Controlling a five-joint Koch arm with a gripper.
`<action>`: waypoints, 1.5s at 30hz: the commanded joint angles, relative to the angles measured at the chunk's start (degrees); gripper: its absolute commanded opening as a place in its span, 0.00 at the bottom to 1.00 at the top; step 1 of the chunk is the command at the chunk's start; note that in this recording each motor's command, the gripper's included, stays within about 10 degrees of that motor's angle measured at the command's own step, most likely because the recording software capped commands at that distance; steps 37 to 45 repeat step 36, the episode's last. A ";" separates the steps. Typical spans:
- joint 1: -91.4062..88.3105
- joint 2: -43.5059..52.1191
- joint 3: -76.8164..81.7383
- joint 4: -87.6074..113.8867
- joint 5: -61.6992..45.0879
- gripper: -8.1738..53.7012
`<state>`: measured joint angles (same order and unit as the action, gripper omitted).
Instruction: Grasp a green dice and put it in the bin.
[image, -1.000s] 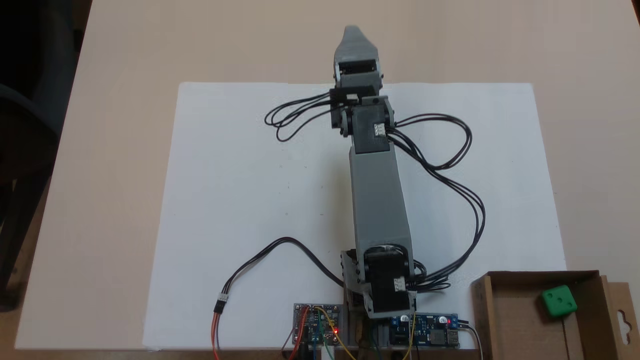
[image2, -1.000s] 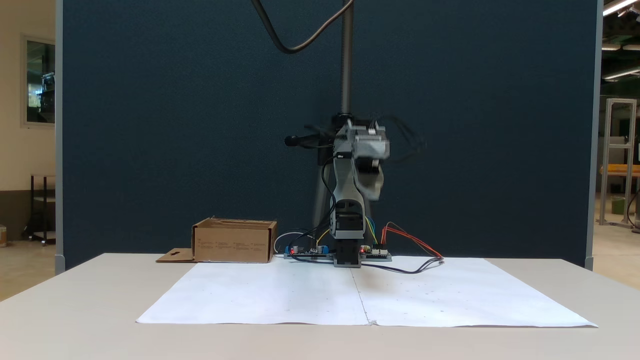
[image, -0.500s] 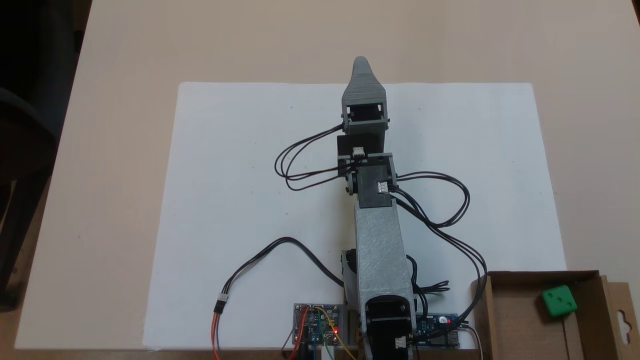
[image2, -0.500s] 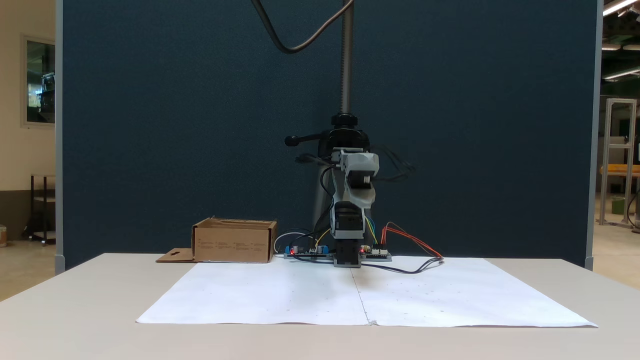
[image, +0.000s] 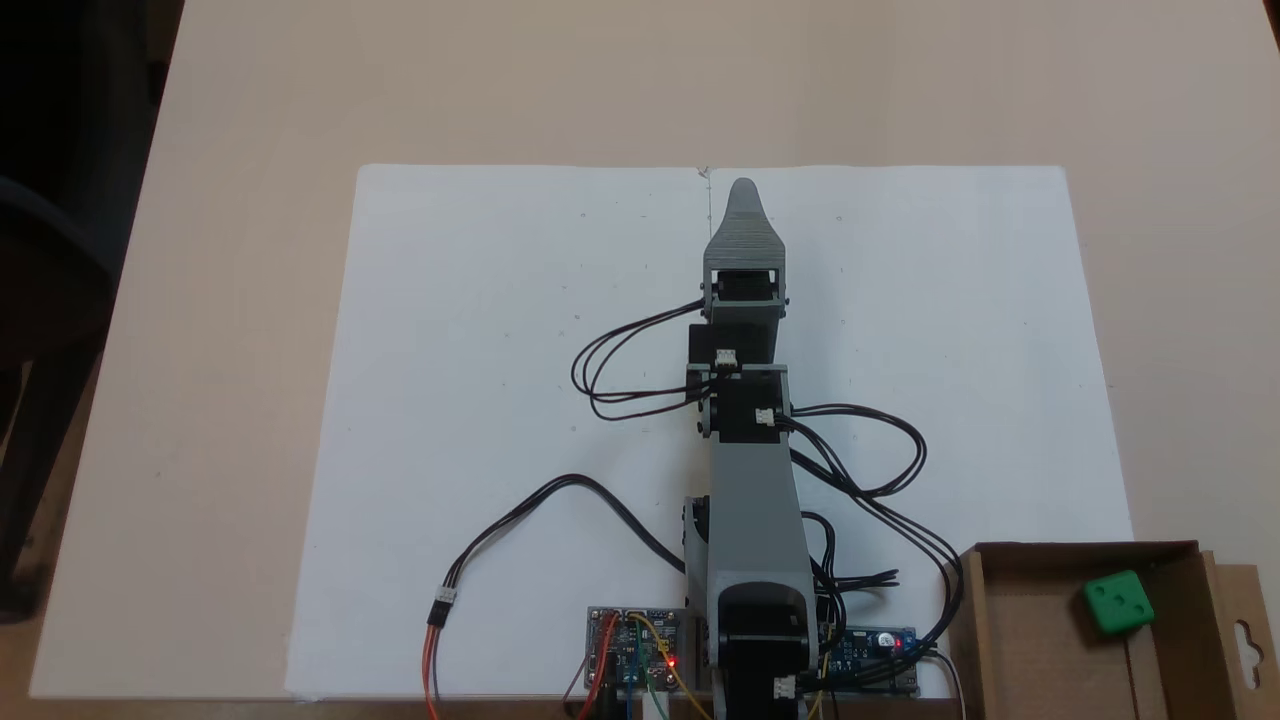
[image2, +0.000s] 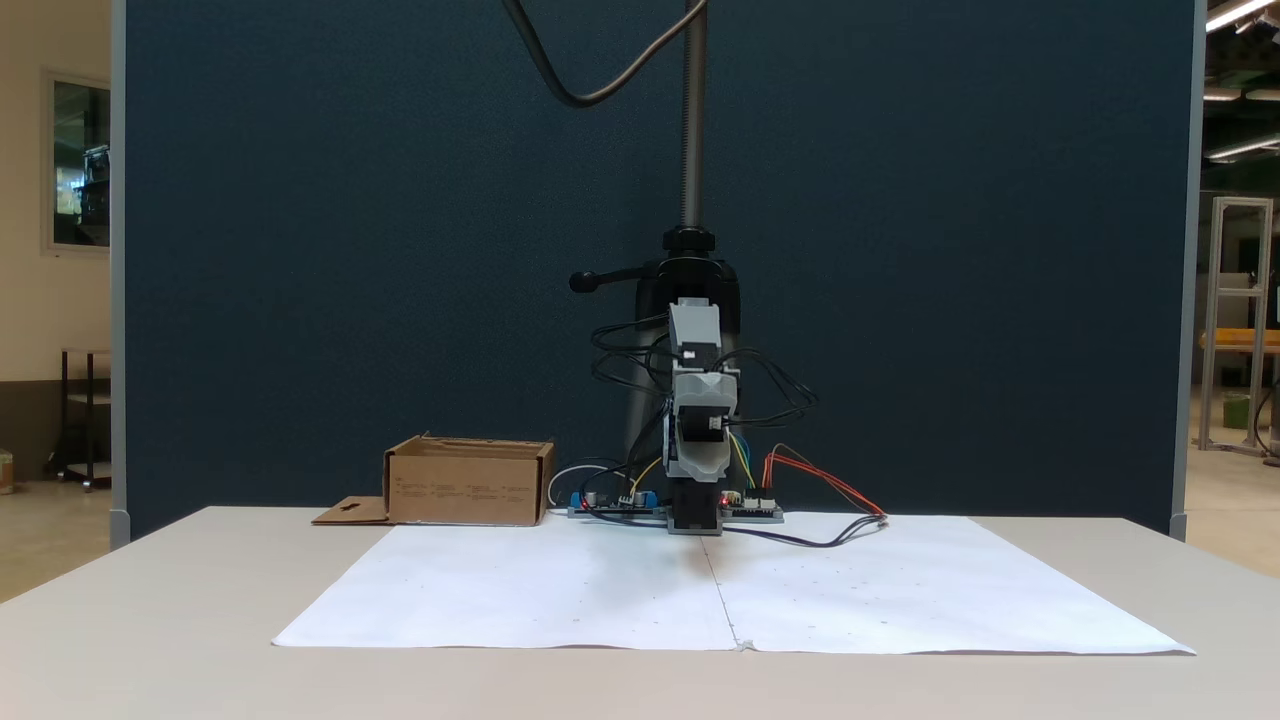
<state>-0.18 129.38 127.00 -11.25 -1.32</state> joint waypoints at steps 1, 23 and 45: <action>0.44 6.50 1.23 -9.56 -0.53 0.84; -0.09 6.68 35.14 -40.50 -5.19 0.85; -0.97 6.59 35.14 -59.13 -4.83 0.86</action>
